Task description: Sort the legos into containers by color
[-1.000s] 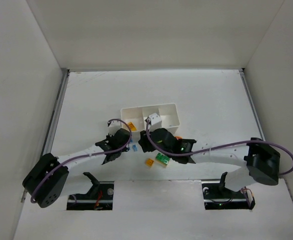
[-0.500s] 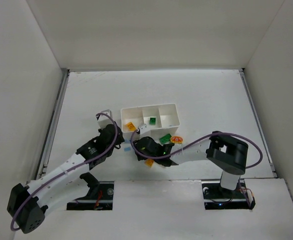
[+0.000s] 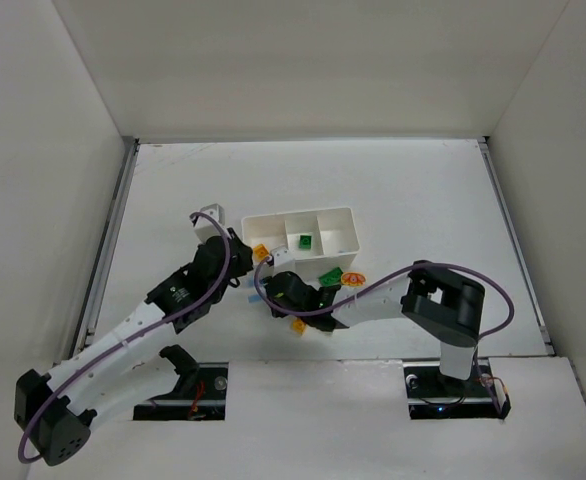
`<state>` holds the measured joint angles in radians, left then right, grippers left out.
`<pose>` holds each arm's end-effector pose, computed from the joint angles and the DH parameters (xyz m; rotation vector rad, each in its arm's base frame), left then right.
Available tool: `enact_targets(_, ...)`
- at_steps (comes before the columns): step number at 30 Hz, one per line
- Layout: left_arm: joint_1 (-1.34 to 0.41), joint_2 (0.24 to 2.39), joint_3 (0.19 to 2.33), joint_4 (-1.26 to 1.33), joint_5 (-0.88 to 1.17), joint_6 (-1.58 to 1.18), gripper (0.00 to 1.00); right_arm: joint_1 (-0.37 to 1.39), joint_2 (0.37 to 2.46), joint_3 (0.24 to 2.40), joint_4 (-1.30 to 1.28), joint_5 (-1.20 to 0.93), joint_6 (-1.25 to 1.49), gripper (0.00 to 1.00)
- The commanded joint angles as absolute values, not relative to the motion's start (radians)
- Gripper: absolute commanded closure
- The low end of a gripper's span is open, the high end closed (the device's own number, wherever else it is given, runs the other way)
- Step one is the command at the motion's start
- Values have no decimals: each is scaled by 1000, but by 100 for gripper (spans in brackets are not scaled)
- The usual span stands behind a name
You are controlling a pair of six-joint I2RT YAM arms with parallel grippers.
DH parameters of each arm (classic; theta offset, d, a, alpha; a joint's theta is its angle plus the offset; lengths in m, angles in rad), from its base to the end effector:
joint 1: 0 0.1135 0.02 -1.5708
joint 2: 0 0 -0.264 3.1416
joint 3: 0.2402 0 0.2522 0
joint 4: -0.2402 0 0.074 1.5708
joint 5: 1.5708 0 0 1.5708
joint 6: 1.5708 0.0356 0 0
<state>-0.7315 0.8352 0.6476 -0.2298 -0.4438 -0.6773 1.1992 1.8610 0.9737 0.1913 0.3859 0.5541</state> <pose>0.1529 -0.1167 0.2795 -0.2340 1.9635 -0.4878 0.1501 0.3481 0.1458 -0.5182 2.1988 0.5273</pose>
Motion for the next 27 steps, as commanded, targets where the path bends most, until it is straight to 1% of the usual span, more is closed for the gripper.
enact_targets(1, -732, 830, 716, -181, -428, -661, 90, 1203, 1868, 1005, 213, 400, 563, 73)
enact_targets(2, -729, 833, 727, -175, -423, -660, 90, 1203, 1858, 999, 210, 409, 566, 77)
enact_targets(4, -725, 845, 747, -161, -408, -658, 90, 1203, 1821, 974, 221, 429, 569, 78)
enact_targets(7, -731, 873, 767, -120, -387, -655, 90, 1205, 1717, 919, 230, 460, 566, 79)
enact_targets(13, -778, 1000, 848, -22, -350, -655, 89, 1184, 1422, 752, 222, 503, 566, 78)
enact_targets(20, -801, 1247, 959, 127, -293, -643, 87, 1067, 1160, 592, 140, 537, 592, 78)
enact_targets(27, -801, 1472, 1077, 202, -232, -644, 85, 981, 980, 537, 40, 572, 598, 78)
